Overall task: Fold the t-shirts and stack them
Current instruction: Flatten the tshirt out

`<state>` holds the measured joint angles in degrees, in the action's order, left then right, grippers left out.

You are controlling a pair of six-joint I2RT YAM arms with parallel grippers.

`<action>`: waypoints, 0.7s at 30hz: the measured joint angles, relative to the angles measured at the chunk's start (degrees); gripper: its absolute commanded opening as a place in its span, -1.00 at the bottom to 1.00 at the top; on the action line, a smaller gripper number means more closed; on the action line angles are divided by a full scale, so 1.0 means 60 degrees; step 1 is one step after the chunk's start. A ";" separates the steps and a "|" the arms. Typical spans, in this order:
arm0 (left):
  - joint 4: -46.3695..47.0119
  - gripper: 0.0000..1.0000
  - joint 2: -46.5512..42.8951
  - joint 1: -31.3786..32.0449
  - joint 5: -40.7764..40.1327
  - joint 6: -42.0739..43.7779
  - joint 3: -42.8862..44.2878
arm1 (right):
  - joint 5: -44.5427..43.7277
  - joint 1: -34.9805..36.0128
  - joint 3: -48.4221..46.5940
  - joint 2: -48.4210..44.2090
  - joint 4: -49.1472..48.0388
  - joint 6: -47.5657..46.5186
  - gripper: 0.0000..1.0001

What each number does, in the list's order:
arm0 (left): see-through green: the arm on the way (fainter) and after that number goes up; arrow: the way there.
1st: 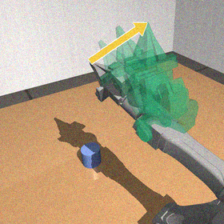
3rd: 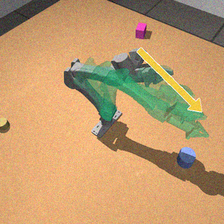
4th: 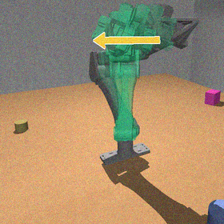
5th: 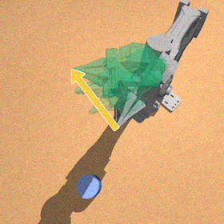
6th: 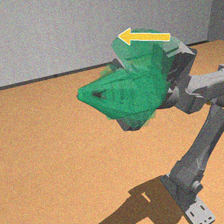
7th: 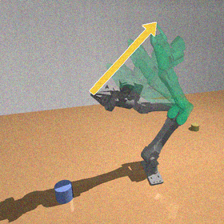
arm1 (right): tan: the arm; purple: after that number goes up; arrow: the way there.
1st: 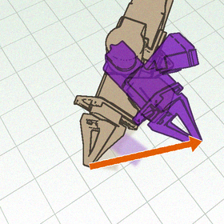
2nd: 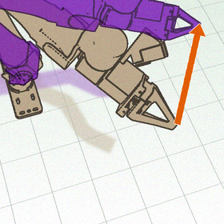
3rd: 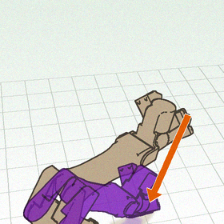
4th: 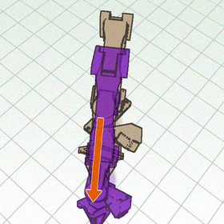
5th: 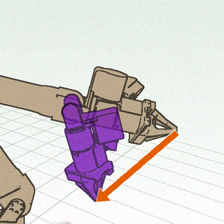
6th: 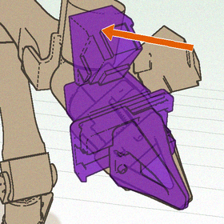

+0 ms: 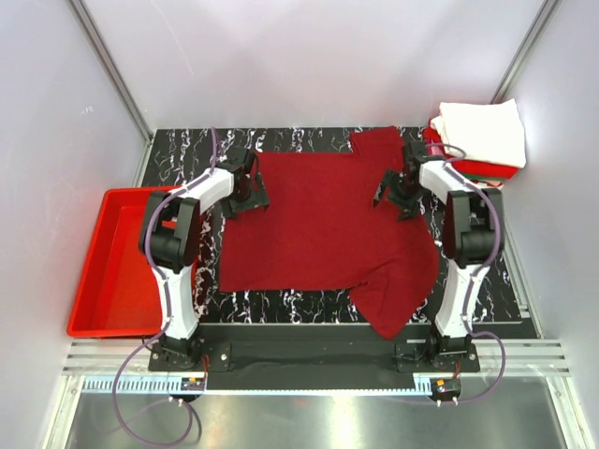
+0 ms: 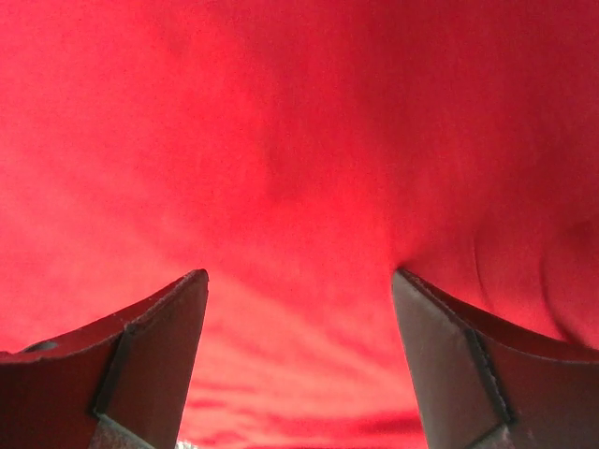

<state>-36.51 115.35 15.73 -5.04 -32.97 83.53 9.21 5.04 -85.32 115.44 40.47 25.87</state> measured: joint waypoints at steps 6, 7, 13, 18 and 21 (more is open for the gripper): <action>-0.0714 0.80 0.1319 -0.0087 0.0069 0.0036 0.1861 | 0.0226 -0.0007 -0.2718 0.2087 0.0710 -0.0131 0.71; -0.0812 0.79 0.1523 -0.0149 0.0120 0.0044 0.2182 | 0.0288 -0.0007 -0.3220 0.2393 0.0940 -0.0138 0.71; -0.1577 0.80 0.3133 -0.0907 0.0725 0.0138 0.4903 | 0.0652 -0.0007 -0.7173 0.4652 0.2055 -0.0229 0.72; -0.2189 0.81 0.4761 -0.1559 0.1384 0.0444 0.7887 | 0.1235 -0.0007 -1.0029 0.6215 0.2481 -0.0415 0.75; -0.2208 0.82 0.4721 -0.1789 0.1694 0.0612 0.7814 | 0.1596 -0.0007 -0.9679 0.6065 0.2346 -0.0535 0.76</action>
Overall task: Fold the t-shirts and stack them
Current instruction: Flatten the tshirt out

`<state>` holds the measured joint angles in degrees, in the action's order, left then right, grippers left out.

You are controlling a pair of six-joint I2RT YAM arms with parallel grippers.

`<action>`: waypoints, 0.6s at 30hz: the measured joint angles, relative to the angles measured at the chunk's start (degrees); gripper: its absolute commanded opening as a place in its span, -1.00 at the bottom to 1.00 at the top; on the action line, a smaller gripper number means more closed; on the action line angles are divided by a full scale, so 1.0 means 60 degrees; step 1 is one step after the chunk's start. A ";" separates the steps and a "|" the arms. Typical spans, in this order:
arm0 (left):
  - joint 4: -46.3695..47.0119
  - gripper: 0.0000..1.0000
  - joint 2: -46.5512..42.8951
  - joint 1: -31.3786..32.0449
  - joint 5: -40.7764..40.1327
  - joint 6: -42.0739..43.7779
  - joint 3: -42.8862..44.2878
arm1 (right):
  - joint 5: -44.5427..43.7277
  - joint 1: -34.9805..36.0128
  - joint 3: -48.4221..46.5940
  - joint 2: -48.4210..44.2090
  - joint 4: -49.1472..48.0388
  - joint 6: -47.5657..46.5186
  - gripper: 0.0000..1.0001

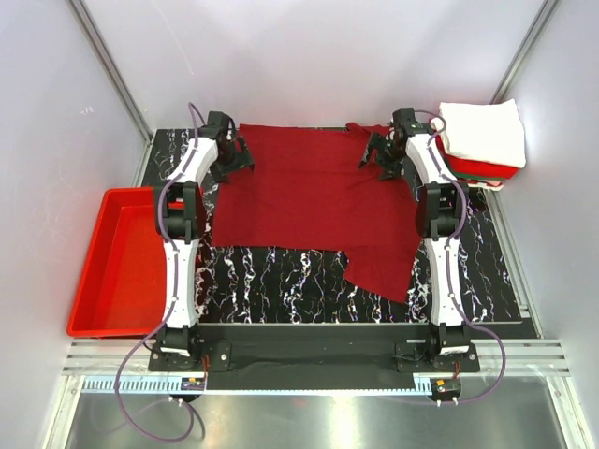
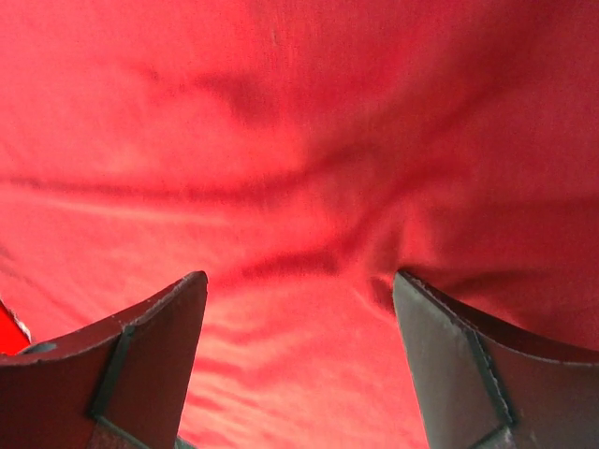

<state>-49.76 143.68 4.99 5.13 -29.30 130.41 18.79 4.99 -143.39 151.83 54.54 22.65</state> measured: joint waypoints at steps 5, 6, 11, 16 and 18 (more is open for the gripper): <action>0.0066 0.83 -0.1530 0.0044 0.0441 0.0102 -0.2062 | 0.0153 0.0004 0.3100 -0.2036 -0.0495 -0.0073 0.76; 0.0029 0.83 -0.1960 0.0084 0.0506 0.0109 -0.2452 | 0.0102 0.0007 0.3858 -0.2670 -0.0535 -0.0073 0.77; 0.0386 0.83 -0.5053 0.0259 0.0590 0.0168 -0.5020 | -0.0750 0.0040 0.8102 -0.7042 -0.1122 0.0084 0.79; 0.0867 0.83 -0.8375 0.0335 0.0590 0.0204 -0.8080 | -0.1424 0.0080 1.2305 -1.1479 -0.1650 0.1002 0.74; 0.1093 0.83 -0.9180 0.0335 0.0579 0.0208 -0.9249 | -0.1585 0.0098 1.3897 -1.2393 -0.1770 0.1457 0.71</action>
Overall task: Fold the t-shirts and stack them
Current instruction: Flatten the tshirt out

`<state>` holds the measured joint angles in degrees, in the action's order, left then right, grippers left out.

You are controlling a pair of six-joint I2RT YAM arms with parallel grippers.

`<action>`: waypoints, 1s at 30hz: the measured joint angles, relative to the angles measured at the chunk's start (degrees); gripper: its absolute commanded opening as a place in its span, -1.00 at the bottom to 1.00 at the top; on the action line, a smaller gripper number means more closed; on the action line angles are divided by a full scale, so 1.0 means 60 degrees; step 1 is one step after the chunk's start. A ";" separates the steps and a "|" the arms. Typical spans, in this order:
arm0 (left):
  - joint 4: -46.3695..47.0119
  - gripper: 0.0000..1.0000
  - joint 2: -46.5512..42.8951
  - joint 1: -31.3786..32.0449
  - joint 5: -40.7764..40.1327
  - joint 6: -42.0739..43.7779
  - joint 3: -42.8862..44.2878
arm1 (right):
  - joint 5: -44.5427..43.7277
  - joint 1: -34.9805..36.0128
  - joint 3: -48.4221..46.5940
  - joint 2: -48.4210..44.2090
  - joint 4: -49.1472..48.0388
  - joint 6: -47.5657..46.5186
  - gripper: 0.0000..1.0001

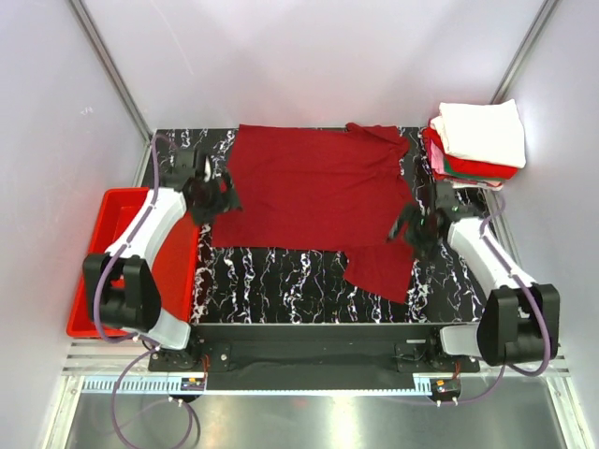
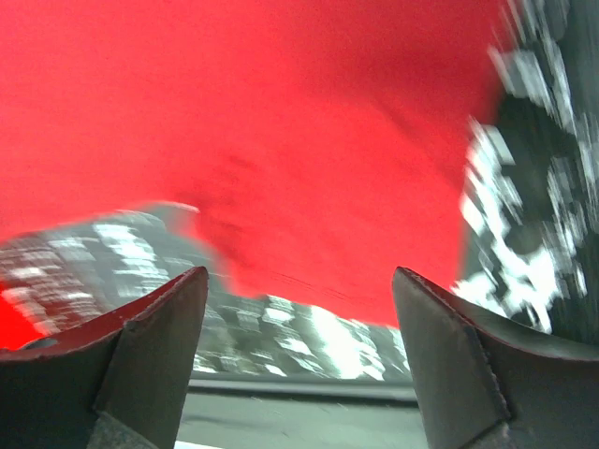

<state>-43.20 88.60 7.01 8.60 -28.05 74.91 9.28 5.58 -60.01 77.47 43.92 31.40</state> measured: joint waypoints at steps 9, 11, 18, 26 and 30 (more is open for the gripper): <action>0.0189 0.83 -0.1067 0.0000 -0.0025 -0.0066 -0.3614 | -0.0455 0.0007 0.3574 -0.0878 0.0000 0.1100 0.66; 0.0335 0.83 -0.1271 0.0000 -0.0025 -0.0131 -0.3934 | -0.0466 0.0007 0.3599 -0.1188 -0.0157 0.1300 0.64; 0.0787 0.83 -0.1457 0.0000 -0.0033 -0.0379 -0.4135 | -0.0463 0.0015 0.4025 -0.1002 -0.0637 0.1712 0.54; 0.1162 0.83 -0.1457 0.0000 -0.0047 -0.0612 -0.4193 | -0.0838 0.0637 0.4167 -0.1118 -0.0499 0.2167 0.24; 0.1228 0.82 -0.1457 0.0000 -0.0044 -0.0688 -0.4255 | -0.1268 0.1348 0.4164 -0.1144 -0.0277 0.2484 0.04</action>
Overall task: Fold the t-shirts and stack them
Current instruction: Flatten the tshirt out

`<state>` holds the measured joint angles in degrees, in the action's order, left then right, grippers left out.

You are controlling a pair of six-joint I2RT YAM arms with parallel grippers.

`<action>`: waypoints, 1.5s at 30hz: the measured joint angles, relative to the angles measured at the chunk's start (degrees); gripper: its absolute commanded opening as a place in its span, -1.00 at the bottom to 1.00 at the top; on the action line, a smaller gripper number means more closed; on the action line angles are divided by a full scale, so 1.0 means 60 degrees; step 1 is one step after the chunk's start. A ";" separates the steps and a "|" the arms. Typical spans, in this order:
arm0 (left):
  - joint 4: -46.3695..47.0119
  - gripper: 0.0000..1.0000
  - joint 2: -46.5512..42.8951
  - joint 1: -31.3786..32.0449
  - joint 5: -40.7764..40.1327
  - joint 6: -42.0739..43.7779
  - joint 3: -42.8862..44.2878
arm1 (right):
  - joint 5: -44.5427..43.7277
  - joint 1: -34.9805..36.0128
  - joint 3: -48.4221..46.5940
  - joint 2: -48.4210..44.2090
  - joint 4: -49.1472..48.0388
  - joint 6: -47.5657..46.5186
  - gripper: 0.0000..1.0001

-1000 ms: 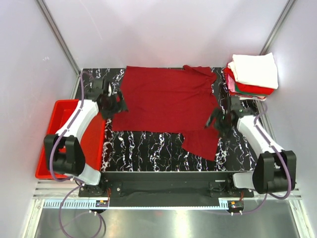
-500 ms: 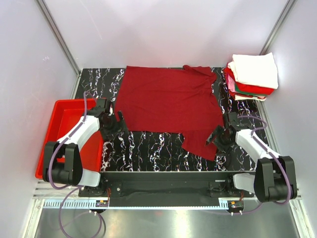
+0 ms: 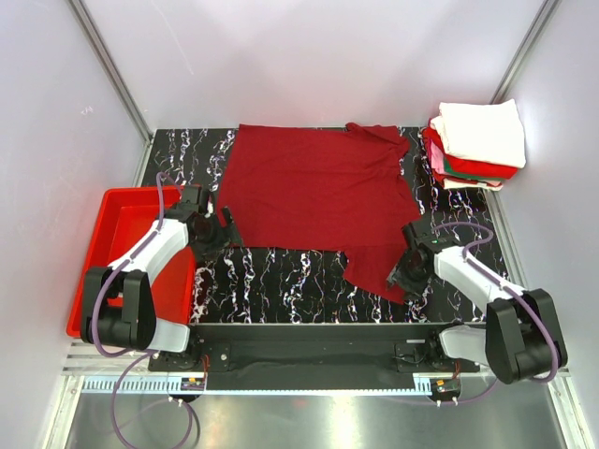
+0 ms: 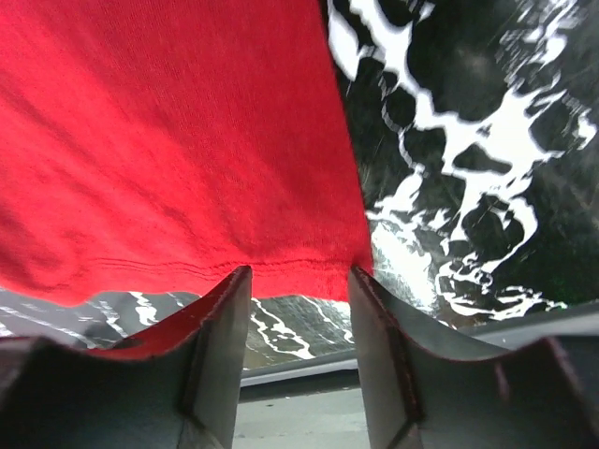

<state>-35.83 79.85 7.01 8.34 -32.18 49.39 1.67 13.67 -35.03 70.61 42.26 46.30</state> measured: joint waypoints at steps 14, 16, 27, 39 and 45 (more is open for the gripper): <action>0.0036 0.82 -0.0007 0.0000 0.0011 -0.0117 -0.0004 | -0.1060 0.1082 -0.0240 -0.1297 0.1417 0.1158 0.44; 0.0120 0.82 -0.0018 0.0000 0.0033 -0.0124 -0.0004 | -0.1202 0.1086 -0.0240 -0.1545 0.1548 0.1399 0.45; 0.0291 0.82 -0.0102 0.0000 0.0255 -0.0109 -0.0007 | -0.1195 0.1096 -0.0171 0.0543 0.1271 0.2095 0.12; 0.0415 0.82 -0.0189 0.0000 0.0401 -0.0058 -0.0080 | -0.1705 0.1118 -0.1257 0.2007 0.1308 0.1851 -1.00; 0.0426 0.84 -0.0226 0.0000 0.0361 -0.0095 -0.0280 | -0.1778 0.1129 -0.1016 0.1253 0.1151 0.1636 -1.00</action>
<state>-33.28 78.50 7.01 10.50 -32.75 47.70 -8.99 20.45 -41.12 78.13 49.17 56.12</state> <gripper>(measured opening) 0.911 0.019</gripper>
